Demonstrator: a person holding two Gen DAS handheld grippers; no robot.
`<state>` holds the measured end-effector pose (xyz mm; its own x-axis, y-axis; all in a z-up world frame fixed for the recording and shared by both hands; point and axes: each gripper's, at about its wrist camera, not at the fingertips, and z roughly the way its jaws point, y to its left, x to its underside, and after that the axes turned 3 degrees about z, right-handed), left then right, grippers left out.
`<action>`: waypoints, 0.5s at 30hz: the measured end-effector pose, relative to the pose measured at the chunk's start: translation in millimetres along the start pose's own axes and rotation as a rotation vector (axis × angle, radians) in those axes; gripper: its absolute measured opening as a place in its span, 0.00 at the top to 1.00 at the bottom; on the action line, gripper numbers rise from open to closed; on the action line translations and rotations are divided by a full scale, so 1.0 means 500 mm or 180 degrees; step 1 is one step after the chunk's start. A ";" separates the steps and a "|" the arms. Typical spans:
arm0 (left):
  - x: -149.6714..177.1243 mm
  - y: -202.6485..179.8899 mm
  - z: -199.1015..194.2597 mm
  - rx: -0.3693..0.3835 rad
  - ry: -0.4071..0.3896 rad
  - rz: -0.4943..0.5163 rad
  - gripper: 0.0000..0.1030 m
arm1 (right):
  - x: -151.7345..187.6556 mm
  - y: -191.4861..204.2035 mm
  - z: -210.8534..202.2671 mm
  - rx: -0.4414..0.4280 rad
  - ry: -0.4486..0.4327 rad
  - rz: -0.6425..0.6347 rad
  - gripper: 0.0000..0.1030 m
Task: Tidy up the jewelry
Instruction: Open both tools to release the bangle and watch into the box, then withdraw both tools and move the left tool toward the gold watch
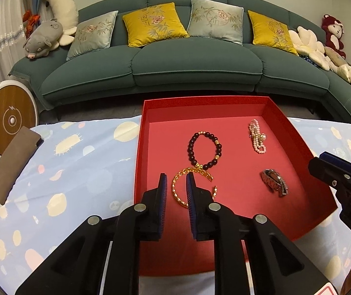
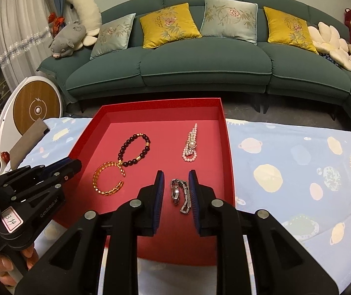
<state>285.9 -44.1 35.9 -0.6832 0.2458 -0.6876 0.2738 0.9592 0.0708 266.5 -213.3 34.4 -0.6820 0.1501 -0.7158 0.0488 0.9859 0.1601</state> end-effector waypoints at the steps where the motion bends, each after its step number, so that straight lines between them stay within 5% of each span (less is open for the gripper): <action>1: 0.001 -0.003 -0.016 0.0013 -0.0018 0.0002 0.80 | 0.005 0.002 -0.022 0.0013 -0.0041 -0.0021 0.75; 3: 0.013 -0.012 -0.054 0.0025 -0.0064 0.0015 0.61 | 0.013 0.002 -0.060 0.0024 -0.0119 0.0006 0.67; 5: 0.031 -0.021 -0.095 0.0023 -0.0143 0.0052 0.53 | 0.026 -0.001 -0.093 -0.0056 -0.0107 0.0104 0.66; 15: 0.185 -0.016 -0.249 0.0016 -0.0166 0.0112 0.52 | 0.154 -0.021 -0.251 0.0010 -0.0154 0.0213 0.62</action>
<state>136.4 -11.4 61.9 -0.6370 0.2715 -0.7214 0.3004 0.9494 0.0921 121.7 -221.3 63.1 -0.6411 0.2190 -0.7355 0.0954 0.9737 0.2067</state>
